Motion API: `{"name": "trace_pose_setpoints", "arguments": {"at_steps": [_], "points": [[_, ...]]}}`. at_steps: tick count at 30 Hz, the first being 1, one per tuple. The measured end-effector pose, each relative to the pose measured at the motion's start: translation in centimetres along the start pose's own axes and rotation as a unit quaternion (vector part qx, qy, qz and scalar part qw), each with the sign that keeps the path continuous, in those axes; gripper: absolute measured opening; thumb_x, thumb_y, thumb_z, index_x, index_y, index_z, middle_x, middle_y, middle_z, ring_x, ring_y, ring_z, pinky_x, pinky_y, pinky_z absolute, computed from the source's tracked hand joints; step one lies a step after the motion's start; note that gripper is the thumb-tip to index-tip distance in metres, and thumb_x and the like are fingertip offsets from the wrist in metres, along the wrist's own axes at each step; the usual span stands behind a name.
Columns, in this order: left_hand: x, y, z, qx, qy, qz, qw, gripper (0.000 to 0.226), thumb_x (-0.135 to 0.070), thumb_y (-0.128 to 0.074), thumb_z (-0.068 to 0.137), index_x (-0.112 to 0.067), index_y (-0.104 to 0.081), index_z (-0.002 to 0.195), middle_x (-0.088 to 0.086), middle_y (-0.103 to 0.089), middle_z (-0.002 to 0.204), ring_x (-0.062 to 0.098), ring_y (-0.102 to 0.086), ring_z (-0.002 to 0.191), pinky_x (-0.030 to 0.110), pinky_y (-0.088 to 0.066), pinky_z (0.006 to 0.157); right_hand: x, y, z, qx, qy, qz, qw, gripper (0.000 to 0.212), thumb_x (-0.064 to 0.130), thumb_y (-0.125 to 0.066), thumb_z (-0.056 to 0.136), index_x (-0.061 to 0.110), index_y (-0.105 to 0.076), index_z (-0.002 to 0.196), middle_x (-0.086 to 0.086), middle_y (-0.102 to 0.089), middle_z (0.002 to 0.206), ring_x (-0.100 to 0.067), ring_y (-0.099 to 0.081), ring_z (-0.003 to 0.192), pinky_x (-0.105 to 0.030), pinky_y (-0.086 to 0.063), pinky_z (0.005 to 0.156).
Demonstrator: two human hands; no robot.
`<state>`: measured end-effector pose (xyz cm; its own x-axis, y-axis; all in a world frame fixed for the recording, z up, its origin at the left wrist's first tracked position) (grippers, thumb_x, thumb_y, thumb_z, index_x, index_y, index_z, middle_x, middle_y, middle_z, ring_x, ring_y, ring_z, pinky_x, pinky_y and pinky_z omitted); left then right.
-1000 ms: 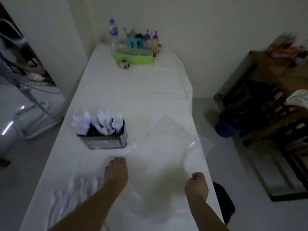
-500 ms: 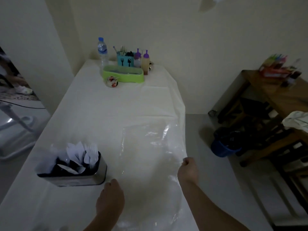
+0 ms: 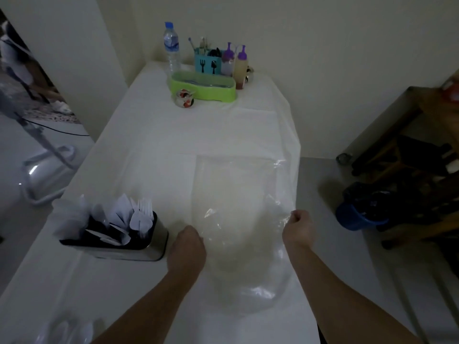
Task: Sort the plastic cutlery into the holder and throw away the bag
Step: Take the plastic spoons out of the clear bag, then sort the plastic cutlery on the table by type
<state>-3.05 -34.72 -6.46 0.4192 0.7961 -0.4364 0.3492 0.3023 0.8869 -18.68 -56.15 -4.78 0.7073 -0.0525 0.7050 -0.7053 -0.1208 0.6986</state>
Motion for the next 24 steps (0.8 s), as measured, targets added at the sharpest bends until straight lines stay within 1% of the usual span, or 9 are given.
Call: {"name": "trace_pose_setpoints", "arguments": {"at_steps": [3,6,9,12,14,16,18,20,24], "points": [[-1.1,0.4,1.4,-0.023,-0.014,0.005,1.000,0.019,-0.027,-0.048,0.098,-0.010,-0.056,0.098,0.009,-0.063,0.100,0.025,-0.063,0.093,0.032,-0.048,0.074,0.7,0.1,0.9,0.002,-0.003,0.017,1.000,0.027,0.011,-0.046,0.097,0.008,-0.060,0.120,-0.021,-0.066,0.113,-0.038,-0.061,0.108,-0.044,-0.048,0.095],[-1.9,0.9,2.6,-0.030,-0.015,-0.012,0.999,0.019,-0.026,-0.050,0.097,-0.008,-0.054,0.101,0.011,-0.062,0.101,0.027,-0.064,0.091,0.033,-0.049,0.073,1.1,0.0,1.3,0.061,0.014,0.001,0.998,0.038,0.011,-0.046,0.098,0.006,-0.050,0.136,-0.020,-0.059,0.125,-0.037,-0.055,0.117,-0.039,-0.042,0.099],[-2.0,1.1,3.0,-0.031,-0.022,-0.003,0.999,0.017,-0.024,-0.052,0.095,-0.009,-0.053,0.104,0.011,-0.061,0.106,0.026,-0.062,0.096,0.032,-0.049,0.077,0.0,-0.6,1.3,0.111,0.050,-0.097,0.988,0.052,0.013,-0.050,0.096,0.003,-0.036,0.145,-0.021,-0.043,0.145,-0.037,-0.044,0.132,-0.041,-0.036,0.111],[-1.8,1.6,1.8,-0.019,-0.022,-0.008,1.000,0.019,-0.021,-0.050,0.096,-0.009,-0.052,0.110,0.011,-0.058,0.113,0.025,-0.059,0.105,0.030,-0.046,0.084,-1.6,-1.1,0.4,0.109,0.072,-0.199,0.971,0.053,0.017,-0.049,0.094,0.001,-0.033,0.143,-0.023,-0.032,0.149,-0.040,-0.036,0.135,-0.046,-0.035,0.112],[-1.4,2.2,0.2,-0.012,-0.026,-0.030,0.999,0.021,-0.020,-0.051,0.096,-0.009,-0.053,0.114,0.011,-0.058,0.115,0.027,-0.058,0.107,0.031,-0.045,0.087,-1.8,-1.2,-0.9,0.099,0.104,-0.265,0.953,0.052,0.021,-0.047,0.094,0.003,-0.037,0.141,-0.021,-0.033,0.149,-0.038,-0.031,0.137,-0.044,-0.034,0.111],[-0.6,2.9,-1.8,-0.006,-0.036,-0.038,0.999,0.022,-0.020,-0.051,0.095,-0.011,-0.056,0.115,0.010,-0.059,0.116,0.026,-0.058,0.108,0.031,-0.044,0.088,-1.0,-1.2,-3.2,0.093,0.138,-0.257,0.952,0.047,0.019,-0.050,0.092,0.005,-0.046,0.136,-0.019,-0.042,0.145,-0.037,-0.036,0.134,-0.042,-0.033,0.108],[0.8,3.9,-4.0,0.008,-0.040,-0.048,0.998,0.022,-0.021,-0.053,0.094,-0.014,-0.057,0.114,0.008,-0.059,0.115,0.026,-0.059,0.106,0.032,-0.045,0.086,0.3,-1.1,-6.5,0.084,0.184,-0.236,0.951,0.041,0.015,-0.055,0.089,0.008,-0.057,0.129,-0.017,-0.050,0.138,-0.037,-0.043,0.127,-0.045,-0.037,0.105],[2.5,5.2,-6.4,0.021,-0.047,-0.046,0.998,0.022,-0.024,-0.054,0.093,-0.015,-0.059,0.113,0.007,-0.061,0.113,0.026,-0.060,0.103,0.033,-0.046,0.084,1.7,-1.1,-10.1,0.078,0.241,-0.239,0.937,0.035,0.014,-0.058,0.086,0.011,-0.064,0.121,-0.014,-0.057,0.130,-0.037,-0.049,0.118,-0.046,-0.043,0.099],[7.7,8.1,-10.8,0.012,-0.052,-0.038,0.998,0.020,-0.025,-0.052,0.093,-0.017,-0.061,0.110,0.004,-0.061,0.107,0.022,-0.059,0.097,0.029,-0.045,0.080,3.0,-2.2,-17.3,0.144,0.300,-0.220,0.917,0.028,0.015,-0.063,0.084,0.013,-0.069,0.111,-0.012,-0.061,0.119,-0.035,-0.054,0.109,-0.043,-0.048,0.093]]}}
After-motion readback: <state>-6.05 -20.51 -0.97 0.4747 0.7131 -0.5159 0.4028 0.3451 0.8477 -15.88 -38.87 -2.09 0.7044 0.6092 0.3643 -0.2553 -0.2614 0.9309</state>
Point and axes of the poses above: each hand's wrist, its own z-axis towards the middle knuckle, its own y-axis out of the back of the hand, x = y × z, the point moved 1 cm from there along z, towards the middle knuckle
